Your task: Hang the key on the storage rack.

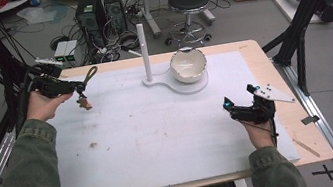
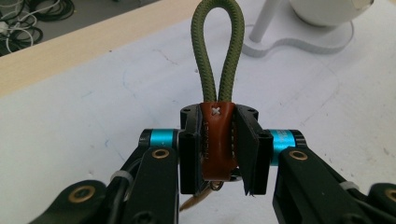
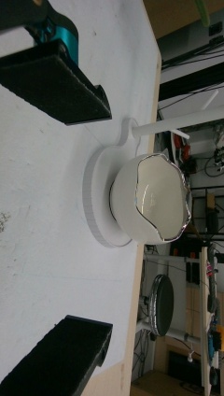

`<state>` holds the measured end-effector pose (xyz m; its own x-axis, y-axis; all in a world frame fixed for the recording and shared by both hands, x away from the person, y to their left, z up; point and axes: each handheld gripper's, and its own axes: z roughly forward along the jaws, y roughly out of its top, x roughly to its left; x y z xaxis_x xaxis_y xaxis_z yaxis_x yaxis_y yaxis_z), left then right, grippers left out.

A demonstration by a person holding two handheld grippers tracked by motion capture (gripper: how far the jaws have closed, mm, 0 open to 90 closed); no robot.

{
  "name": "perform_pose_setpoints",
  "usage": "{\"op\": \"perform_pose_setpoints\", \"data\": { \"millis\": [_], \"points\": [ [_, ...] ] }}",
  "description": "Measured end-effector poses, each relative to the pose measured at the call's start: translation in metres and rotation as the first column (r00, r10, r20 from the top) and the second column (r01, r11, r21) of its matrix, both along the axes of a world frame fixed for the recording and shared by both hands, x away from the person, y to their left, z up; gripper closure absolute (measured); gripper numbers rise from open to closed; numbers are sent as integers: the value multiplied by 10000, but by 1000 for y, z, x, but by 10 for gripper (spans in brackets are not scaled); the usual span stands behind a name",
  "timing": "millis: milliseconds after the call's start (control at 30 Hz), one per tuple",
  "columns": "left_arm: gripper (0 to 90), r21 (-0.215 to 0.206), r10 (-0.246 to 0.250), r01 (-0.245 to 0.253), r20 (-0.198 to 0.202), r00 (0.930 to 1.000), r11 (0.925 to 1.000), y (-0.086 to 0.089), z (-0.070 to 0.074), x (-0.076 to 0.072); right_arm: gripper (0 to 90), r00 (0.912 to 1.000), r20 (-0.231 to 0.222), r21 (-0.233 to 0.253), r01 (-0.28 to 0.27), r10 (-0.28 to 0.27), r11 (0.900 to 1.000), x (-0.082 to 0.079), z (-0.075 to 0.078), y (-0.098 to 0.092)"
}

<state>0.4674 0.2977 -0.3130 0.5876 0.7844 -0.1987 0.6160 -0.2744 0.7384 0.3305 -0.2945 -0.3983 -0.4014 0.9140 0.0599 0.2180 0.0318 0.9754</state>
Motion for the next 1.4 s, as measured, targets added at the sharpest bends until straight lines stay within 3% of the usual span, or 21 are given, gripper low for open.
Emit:
{"op": "perform_pose_setpoints", "data": {
  "millis": [133, 200, 367, 467, 533, 600, 700, 900, 1133, 1400],
  "points": [
    [720, -738, 296, -287, 114, 9995, 9969, 6, 7, -2, 4, 10000, -10, 32, -4, 4, 10000, 0, 0, 1],
    [719, -1063, 357, -358, -25, 9994, 9937, 7, 9, -1, 4, 10000, -47, 78, 35, -35, 10000, 0, 0, 1],
    [720, -1521, 610, -577, 168, 9980, 9867, 6, 11, -1, 4, 10000, -24, 73, 36, -36, 10000, 0, 0, 2],
    [720, -1313, 753, -704, 326, 9966, 9888, 1, 16, 0, 4, 10000, -46, 111, 77, -77, 9999, 0, 0, 2],
    [720, -1478, 641, -559, 515, 9966, 9874, -4, 21, 1, 4, 10000, -49, 118, 57, -56, 9999, -1, 0, 2],
    [720, -1317, 683, -600, 589, 9959, 9895, -9, 26, 3, 4, 10000, -13, 121, 70, -70, 9999, 0, 0, 2],
    [720, -1393, 620, -517, 709, 9956, 9889, -16, 30, 6, 4, 10000, 34, 122, 55, -56, 9999, -1, 1, 1],
    [720, -1537, 561, -456, 650, 9963, 9871, -31, 31, 13, 4, 10000, 29, 197, 86, -86, 9998, -1, 1, -1],
    [720, -2046, 529, -375, 704, 9961, 9781, -47, 31, 21, 4, 9999, 76, 243, 85, -87, 9997, -1, 1, -1],
    [720, -2100, 653, -456, 882, 9940, 9766, -56, 27, 24, 5, 10000, 84, 232, 40, -42, 9997, -1, 1, -2]
  ]
}}
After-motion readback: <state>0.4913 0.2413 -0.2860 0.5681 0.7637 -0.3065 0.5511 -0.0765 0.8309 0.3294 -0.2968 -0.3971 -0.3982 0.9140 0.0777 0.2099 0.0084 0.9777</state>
